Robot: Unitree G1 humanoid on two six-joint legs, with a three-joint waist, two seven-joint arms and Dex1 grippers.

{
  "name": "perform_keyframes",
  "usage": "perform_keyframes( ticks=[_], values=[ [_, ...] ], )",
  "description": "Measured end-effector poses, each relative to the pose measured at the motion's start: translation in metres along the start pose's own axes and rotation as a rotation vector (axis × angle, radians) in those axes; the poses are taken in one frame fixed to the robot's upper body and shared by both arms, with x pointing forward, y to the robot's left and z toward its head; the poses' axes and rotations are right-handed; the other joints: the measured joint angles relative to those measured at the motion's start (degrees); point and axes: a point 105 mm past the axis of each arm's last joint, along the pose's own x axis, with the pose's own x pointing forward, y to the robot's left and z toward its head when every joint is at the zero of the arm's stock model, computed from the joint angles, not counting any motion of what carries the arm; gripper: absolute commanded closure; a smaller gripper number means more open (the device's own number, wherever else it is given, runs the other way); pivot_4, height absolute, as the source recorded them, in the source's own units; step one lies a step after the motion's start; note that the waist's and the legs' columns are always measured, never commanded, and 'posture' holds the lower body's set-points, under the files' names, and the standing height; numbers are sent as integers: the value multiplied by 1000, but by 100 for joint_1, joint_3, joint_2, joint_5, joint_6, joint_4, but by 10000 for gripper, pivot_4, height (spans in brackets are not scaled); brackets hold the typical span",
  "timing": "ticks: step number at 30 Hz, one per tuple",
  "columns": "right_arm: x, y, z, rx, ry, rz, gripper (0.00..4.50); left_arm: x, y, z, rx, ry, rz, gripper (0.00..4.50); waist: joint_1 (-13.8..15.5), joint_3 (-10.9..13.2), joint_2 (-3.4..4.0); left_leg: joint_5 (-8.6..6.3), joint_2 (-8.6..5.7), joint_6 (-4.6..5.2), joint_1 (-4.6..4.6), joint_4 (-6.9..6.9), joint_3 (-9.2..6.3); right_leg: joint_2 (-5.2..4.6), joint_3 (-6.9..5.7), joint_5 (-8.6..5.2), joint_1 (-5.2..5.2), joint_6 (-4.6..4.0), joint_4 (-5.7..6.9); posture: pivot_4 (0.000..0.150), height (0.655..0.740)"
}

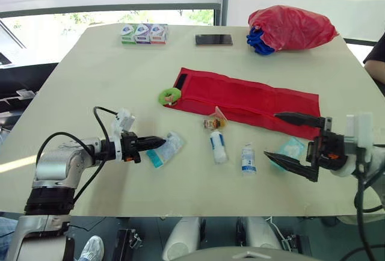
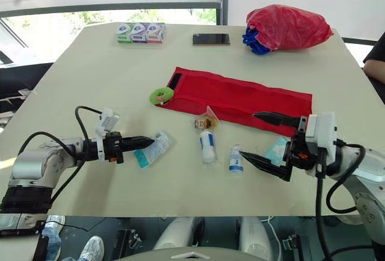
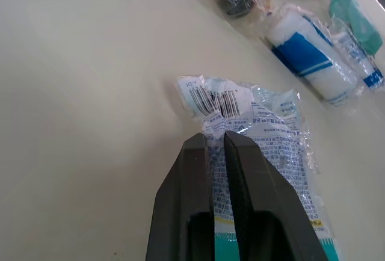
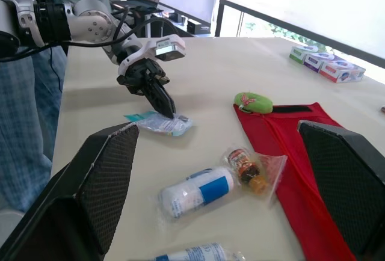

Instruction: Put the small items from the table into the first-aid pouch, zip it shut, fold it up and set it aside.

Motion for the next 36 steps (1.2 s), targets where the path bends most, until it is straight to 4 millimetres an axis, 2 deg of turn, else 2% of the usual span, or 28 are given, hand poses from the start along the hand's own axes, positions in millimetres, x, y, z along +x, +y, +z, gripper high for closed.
perform_keyframes(
  ticks=[1, 4, 6, 9, 14, 19, 23, 26, 28, 29, 31, 33, 34, 36],
  values=[
    [11, -7, -1, 49, -15, -65, 0, 9, -5, 22, -20, -108, -4, 44274, 21, -1, -5, 2, -1, -2, -4, 6, -7, -1, -7, 1, 1, -1, 3, 1500, 7400],
    [34, -9, -7, 136, -8, -119, 0, 29, -28, 66, 20, -264, -42, 44274, 18, -2, -17, 13, -7, -22, -10, 12, -20, 0, -15, 6, 0, 1, 3, 1500, 7400],
    [46, -13, -9, 191, -3, -167, 0, 38, -42, 86, 42, -339, -50, 44274, -11, -2, -18, 13, -11, -22, -10, 10, -18, 0, -10, 8, -2, 3, 2, 1500, 7400],
    [63, -19, -9, 275, 8, -215, 0, 50, -59, 106, 37, -431, -44, 44274, -52, -2, -19, 15, -9, -25, -9, 6, -13, 4, -5, 8, -9, 3, 5, 1500, 7400],
    [100, -36, -4, 523, -14, -302, 0, 70, -86, 115, 68, -487, -28, 44274, -122, -2, -18, 24, -8, -37, -7, 3, -13, 14, -6, 14, -10, -7, 12, 1500, 7400],
    [117, -42, 2, 678, -31, -332, 0, 81, -98, 117, 100, -511, -31, 44274, -132, -2, -16, 24, -13, -37, -5, 3, -12, 26, -9, 15, -11, -8, 16, 1500, 7400],
    [123, -45, 6, 772, -52, -365, 0, 83, -96, 117, 112, -533, -4, 44274, -146, -1, -15, 24, -13, -36, -8, 1, -8, 36, -11, 15, -16, -8, 16, 1500, 7400],
    [126, -44, 7, 804, -56, -376, 7526, 83, -97, 118, 115, -541, -7, 45000, -154, -1, -15, 24, -13, -36, -6, 1, -3, 40, -14, 15, -16, -8, 18, 1500, 7400],
    [126, -45, 6, 817, -55, -397, 16259, 83, -98, 118, 117, -546, -10, 45000, -155, -1, -15, 25, -13, -35, -4, 1, 0, 42, -13, 15, -16, -7, 19, 1500, 7400],
    [126, -48, 5, 827, -57, -422, 23468, 83, -97, 118, 116, -547, -10, 45000, -156, -1, -14, 25, -13, -35, -4, 1, 0, 44, -13, 15, -17, -7, 20, 1500, 7400],
    [125, -49, 5, 829, -58, -432, 29527, 82, -97, 117, 114, -547, -9, 45000, -158, -1, -14, 24, -12, -35, -4, 1, 1, 45, -13, 15, -17, -7, 20, 1500, 7400],
    [125, -50, 6, 840, -73, -438, 40317, 83, -95, 114, 106, -540, -7, 45000, -165, -1, -14, 24, -11, -35, -4, 1, 2, 47, -12, 15, -17, -7, 20, 1500, 7400],
    [126, -49, 7, 844, -75, -430, 43875, 83, -94, 111, 99, -537, -7, 45000, -167, -1, -14, 24, -9, -35, -4, 0, 2, 48, -11, 15, -17, -7, 20, 1500, 7400],
    [126, -49, 6, 845, -72, -432, 44733, 83, -94, 110, 98, -536, -7, 45000, -167, 0, -13, 25, -9, -35, -5, 0, 2, 48, -11, 16, -17, -7, 20, 1500, 7400]
  ],
)
